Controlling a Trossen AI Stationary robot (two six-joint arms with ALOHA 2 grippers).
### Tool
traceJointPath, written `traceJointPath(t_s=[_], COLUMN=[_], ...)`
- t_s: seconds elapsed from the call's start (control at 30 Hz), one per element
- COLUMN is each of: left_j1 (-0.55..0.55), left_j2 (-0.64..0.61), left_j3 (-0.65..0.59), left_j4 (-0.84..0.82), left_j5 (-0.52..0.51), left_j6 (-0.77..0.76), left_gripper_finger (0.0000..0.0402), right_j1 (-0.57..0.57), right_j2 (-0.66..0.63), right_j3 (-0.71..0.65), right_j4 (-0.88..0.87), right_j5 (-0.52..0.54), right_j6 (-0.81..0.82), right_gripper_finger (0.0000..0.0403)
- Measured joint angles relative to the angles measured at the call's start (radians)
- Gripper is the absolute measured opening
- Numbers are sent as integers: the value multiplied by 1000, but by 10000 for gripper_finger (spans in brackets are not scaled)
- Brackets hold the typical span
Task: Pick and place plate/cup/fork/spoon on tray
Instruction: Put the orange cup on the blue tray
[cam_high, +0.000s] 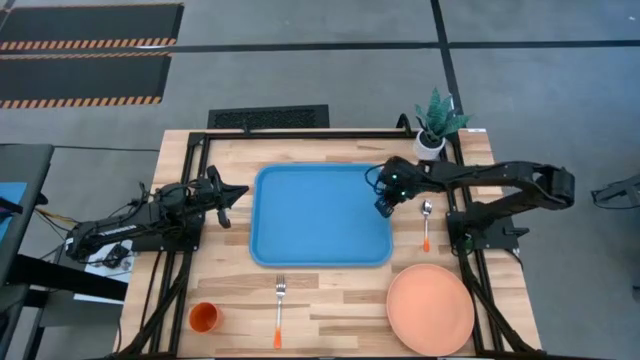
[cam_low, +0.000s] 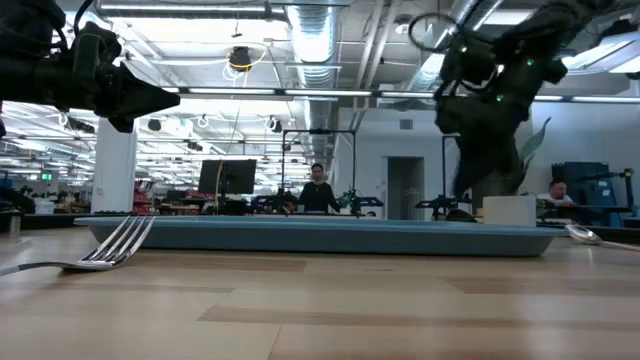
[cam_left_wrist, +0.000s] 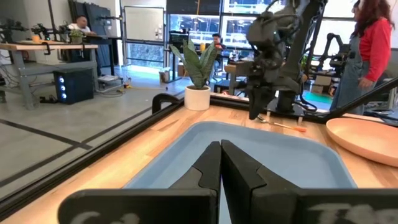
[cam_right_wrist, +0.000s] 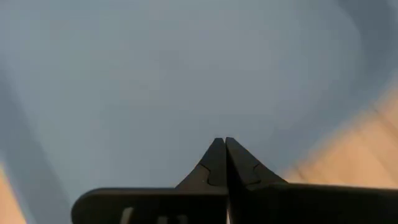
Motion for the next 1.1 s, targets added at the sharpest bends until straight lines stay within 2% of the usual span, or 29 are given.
traceJointPath(t_s=[0.3, 0.4, 0.57, 0.67, 0.87, 1.03, 1.1], left_j1=[0, 0, 0, 0, 0, 0, 0], left_j2=[0, 0, 0, 0, 0, 0, 0], left_j3=[0, 0, 0, 0, 0, 0, 8], left_j4=[-3, -3, -3, 11, 19, 47, 36], left_j5=[0, 0, 0, -2, -27, -26, 15], left_j6=[3, 3, 3, 3, -5, -75, -109], left_gripper_finger=[0, 0, 0, 0, 0, 0, 0], right_j1=[86, 106, 130, 129, 97, 85, 86], right_j2=[-34, -9, 45, 81, 142, 157, 156], right_j3=[-162, -206, -245, -254, -255, -255, -255], right_j4=[545, 751, 992, 1063, 1126, 1163, 1169], right_j5=[0, -23, -43, -57, -161, -171, -171], right_j6=[-225, -292, -381, -403, -425, -417, -418], right_gripper_finger=[4, 5, 5, 7, 7, 8, 8])
